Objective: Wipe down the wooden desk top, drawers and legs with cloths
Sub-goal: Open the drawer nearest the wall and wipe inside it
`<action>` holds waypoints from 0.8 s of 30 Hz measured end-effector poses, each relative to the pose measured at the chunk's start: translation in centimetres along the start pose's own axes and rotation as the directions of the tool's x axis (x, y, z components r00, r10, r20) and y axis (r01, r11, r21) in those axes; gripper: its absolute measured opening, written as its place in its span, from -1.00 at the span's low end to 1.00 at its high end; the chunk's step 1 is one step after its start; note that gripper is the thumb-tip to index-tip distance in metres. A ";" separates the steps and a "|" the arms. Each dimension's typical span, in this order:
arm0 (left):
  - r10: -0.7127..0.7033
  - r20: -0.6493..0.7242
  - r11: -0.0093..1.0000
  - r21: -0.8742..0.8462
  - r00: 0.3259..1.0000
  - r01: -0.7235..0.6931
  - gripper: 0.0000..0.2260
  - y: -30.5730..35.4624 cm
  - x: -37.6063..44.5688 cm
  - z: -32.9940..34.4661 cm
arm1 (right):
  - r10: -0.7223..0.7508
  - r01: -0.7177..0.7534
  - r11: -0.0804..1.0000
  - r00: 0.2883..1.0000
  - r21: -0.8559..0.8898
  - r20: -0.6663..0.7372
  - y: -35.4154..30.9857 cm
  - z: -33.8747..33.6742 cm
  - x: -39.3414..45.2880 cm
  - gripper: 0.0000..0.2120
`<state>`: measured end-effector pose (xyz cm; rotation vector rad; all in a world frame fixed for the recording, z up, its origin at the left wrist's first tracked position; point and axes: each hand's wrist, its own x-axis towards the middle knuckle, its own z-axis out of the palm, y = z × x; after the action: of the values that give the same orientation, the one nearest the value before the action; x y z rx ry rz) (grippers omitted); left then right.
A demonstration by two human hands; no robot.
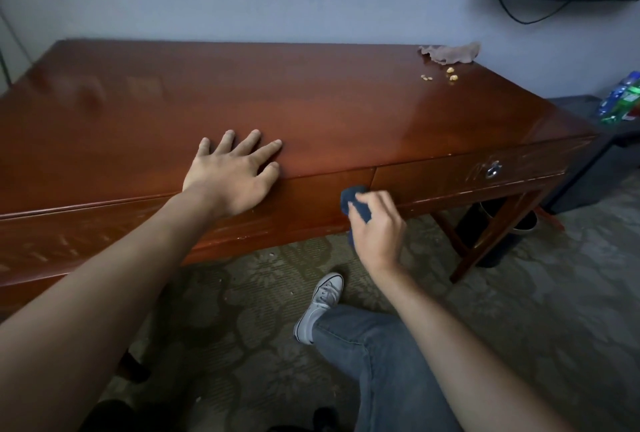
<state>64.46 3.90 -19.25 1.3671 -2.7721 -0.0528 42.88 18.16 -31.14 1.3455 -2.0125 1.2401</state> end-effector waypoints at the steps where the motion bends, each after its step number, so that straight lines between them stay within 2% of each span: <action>1: 0.011 0.005 1.000 -0.010 1.000 -0.011 -0.47 -0.2 0.0 -0.2 | 0.005 -0.004 1.000 0.995 -0.011 0.100 0.5 0.3 -0.8 -0.84; 3: 0.040 0.008 0.998 -0.041 0.999 -0.039 -0.47 -0.8 -0.1 -0.6 | 0.024 -0.020 1.000 0.977 -0.021 0.213 1.1 0.1 -1.0 -0.83; 4: 0.059 0.003 0.997 -0.052 0.998 -0.059 -0.47 -1.3 -0.2 -0.8 | 0.024 -0.024 1.000 0.983 0.000 0.184 0.9 -0.3 -0.4 -0.83; 7: 0.125 -0.013 0.980 -0.156 0.992 -0.125 -0.52 -3.1 -1.0 -1.7 | 0.001 0.004 0.997 0.997 0.078 -0.072 -0.5 -1.5 2.5 -0.85; 9: 0.146 -0.024 0.976 -0.162 0.989 -0.148 -0.50 -4.8 -2.1 -1.9 | -0.027 0.037 0.997 0.989 0.068 -0.143 -0.9 -1.2 2.8 -0.85; 11: 0.127 -0.014 0.991 -0.050 0.992 -0.127 -0.38 -6.8 -3.2 -1.9 | -0.014 0.018 0.999 0.996 0.045 -0.092 -0.3 -0.2 1.0 -0.86; 12: 0.094 -0.003 0.996 0.002 0.996 -0.094 -0.34 -8.0 -3.6 -2.0 | 0.003 -0.003 0.999 1.000 0.035 -0.022 0.1 0.3 -0.2 -0.86; 14: 0.028 0.022 0.999 0.033 0.999 -0.028 -0.30 -10.3 -4.4 -2.0 | 0.007 -0.009 1.000 0.990 0.014 0.137 0.8 0.6 -1.4 -0.85; 15: 0.009 0.033 1.000 0.025 0.999 -0.010 -0.30 -11.0 -4.8 -2.0 | 0.006 -0.009 1.000 0.986 0.017 0.168 1.0 0.3 -1.0 -0.85; 16: 0.000 0.042 1.000 0.019 0.999 -0.001 -0.30 -11.4 -5.0 -1.9 | 0.004 -0.009 0.999 0.990 0.036 0.139 0.9 -0.2 -0.3 -0.86; 18: -0.004 0.044 1.000 0.021 0.999 0.003 -0.31 -11.6 -5.0 -1.5 | 0.026 -0.021 0.995 0.998 0.101 -0.050 0.0 -1.3 1.8 -0.88; 20: -0.012 0.044 1.000 0.015 0.999 0.012 -0.30 -11.4 -4.7 -1.3 | 0.079 -0.051 0.990 0.972 0.131 -0.222 -0.9 -1.7 3.6 -0.87; 22: -0.016 0.044 1.000 0.010 0.999 0.016 -0.29 -11.4 -4.7 -1.3 | 0.093 -0.065 0.992 0.960 0.113 -0.263 -1.5 -1.0 3.6 -0.86; 24: -0.016 0.032 1.000 0.005 0.999 0.016 -0.29 -11.5 -4.7 -1.2 | 0.090 -0.071 0.993 0.974 0.099 -0.206 -1.2 0.2 1.7 -0.88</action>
<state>76.51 0.61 -18.80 1.4017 -2.7893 -0.0689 43.18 17.00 -29.46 1.1287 -1.8991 1.4611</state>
